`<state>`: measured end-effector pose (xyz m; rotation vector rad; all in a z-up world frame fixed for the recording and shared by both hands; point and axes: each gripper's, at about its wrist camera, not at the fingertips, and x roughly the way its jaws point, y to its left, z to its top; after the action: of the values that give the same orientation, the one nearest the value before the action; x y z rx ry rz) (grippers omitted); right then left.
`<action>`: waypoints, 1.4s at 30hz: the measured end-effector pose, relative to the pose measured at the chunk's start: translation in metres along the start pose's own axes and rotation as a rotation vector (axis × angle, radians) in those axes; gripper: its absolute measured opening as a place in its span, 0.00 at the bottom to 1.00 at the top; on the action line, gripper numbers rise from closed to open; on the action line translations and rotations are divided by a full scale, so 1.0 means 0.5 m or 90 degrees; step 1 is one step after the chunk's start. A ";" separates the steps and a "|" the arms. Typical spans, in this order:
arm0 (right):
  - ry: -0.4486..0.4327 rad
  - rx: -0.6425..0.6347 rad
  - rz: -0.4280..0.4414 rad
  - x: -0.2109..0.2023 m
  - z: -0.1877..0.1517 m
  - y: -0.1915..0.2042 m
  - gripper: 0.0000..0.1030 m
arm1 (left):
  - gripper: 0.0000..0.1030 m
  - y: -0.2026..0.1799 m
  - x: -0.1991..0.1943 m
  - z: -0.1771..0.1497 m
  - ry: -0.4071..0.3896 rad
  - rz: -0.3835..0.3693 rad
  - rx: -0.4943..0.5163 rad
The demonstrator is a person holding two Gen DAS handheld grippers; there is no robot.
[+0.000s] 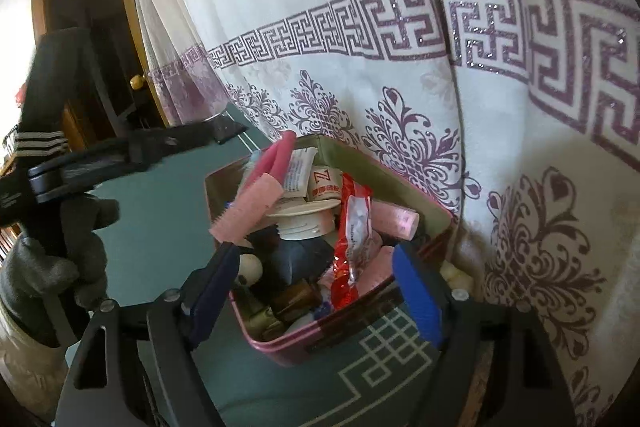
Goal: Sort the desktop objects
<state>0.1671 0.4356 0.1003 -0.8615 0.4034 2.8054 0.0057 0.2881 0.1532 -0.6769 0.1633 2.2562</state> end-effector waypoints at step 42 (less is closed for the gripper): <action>-0.048 -0.005 -0.077 -0.152 -0.046 0.052 1.00 | 0.99 -0.126 -0.171 -0.089 0.007 0.092 0.037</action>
<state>0.2347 0.3969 0.1309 -0.7516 0.3186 2.7204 0.1177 0.2636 0.1653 -0.6652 0.2909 2.3762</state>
